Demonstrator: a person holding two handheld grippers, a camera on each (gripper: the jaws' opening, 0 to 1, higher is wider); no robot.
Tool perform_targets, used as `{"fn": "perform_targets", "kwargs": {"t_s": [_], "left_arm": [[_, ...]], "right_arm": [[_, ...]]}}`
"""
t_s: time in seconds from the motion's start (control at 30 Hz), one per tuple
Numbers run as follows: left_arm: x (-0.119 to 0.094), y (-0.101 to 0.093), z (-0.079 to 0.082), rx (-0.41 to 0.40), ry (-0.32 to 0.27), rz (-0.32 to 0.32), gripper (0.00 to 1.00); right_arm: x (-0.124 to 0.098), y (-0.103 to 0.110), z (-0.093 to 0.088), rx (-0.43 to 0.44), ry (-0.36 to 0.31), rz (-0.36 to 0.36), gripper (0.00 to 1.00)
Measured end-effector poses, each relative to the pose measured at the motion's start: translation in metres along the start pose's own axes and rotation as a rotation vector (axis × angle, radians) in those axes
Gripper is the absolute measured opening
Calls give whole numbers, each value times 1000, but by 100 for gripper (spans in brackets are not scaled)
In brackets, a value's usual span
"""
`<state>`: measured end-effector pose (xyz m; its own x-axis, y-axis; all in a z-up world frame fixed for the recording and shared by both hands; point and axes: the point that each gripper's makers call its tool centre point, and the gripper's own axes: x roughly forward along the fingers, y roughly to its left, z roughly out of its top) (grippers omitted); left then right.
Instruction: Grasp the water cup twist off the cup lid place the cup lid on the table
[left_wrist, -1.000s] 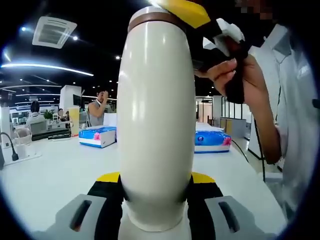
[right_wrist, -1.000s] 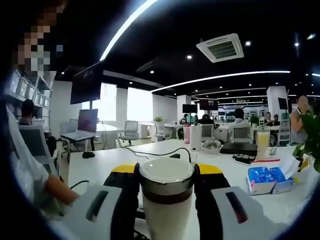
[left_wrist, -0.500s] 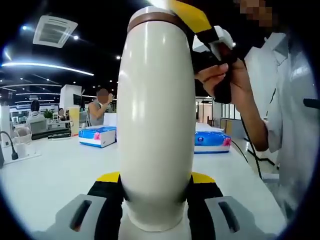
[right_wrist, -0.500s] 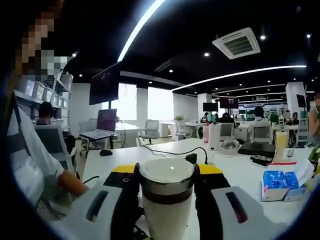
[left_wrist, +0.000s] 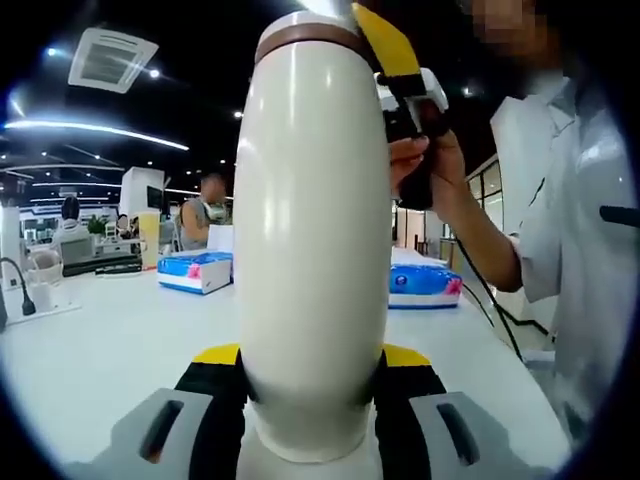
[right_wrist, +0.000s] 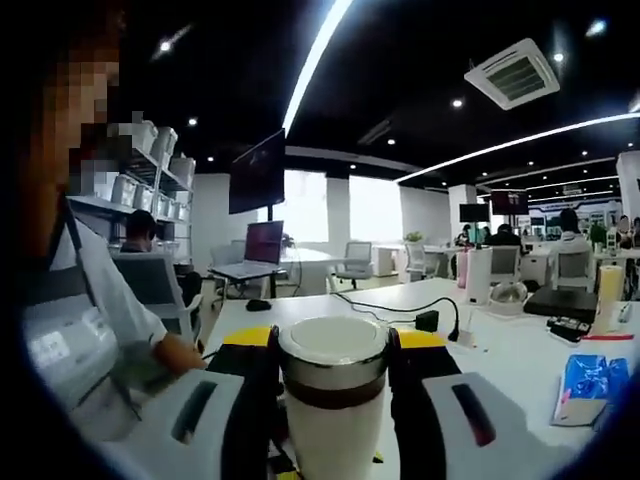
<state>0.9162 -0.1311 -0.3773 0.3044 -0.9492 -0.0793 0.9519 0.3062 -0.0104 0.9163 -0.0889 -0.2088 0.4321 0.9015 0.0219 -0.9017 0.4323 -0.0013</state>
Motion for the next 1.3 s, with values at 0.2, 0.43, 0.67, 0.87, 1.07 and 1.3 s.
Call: {"fn": "perform_targets", "kwargs": {"t_s": [0.2, 0.43, 0.67, 0.87, 1.07, 1.3], "left_arm": [[0, 0, 0, -9, -1, 2, 51], [0, -1, 0, 2, 0, 1, 51], [0, -1, 0, 14, 3, 1, 51], [0, -1, 0, 15, 4, 2, 51], [-1, 0, 0, 17, 5, 2, 51], [0, 0, 0, 18, 5, 3, 51]], "right_arm": [[0, 1, 0, 28, -14, 34, 46], [-2, 3, 1, 9, -12, 32, 46], [-4, 6, 1, 14, -4, 12, 46], [-4, 10, 7, -14, -8, -22, 55], [-10, 6, 9, -68, 3, -155, 58], [-15, 13, 1, -69, -12, -310, 60]]}}
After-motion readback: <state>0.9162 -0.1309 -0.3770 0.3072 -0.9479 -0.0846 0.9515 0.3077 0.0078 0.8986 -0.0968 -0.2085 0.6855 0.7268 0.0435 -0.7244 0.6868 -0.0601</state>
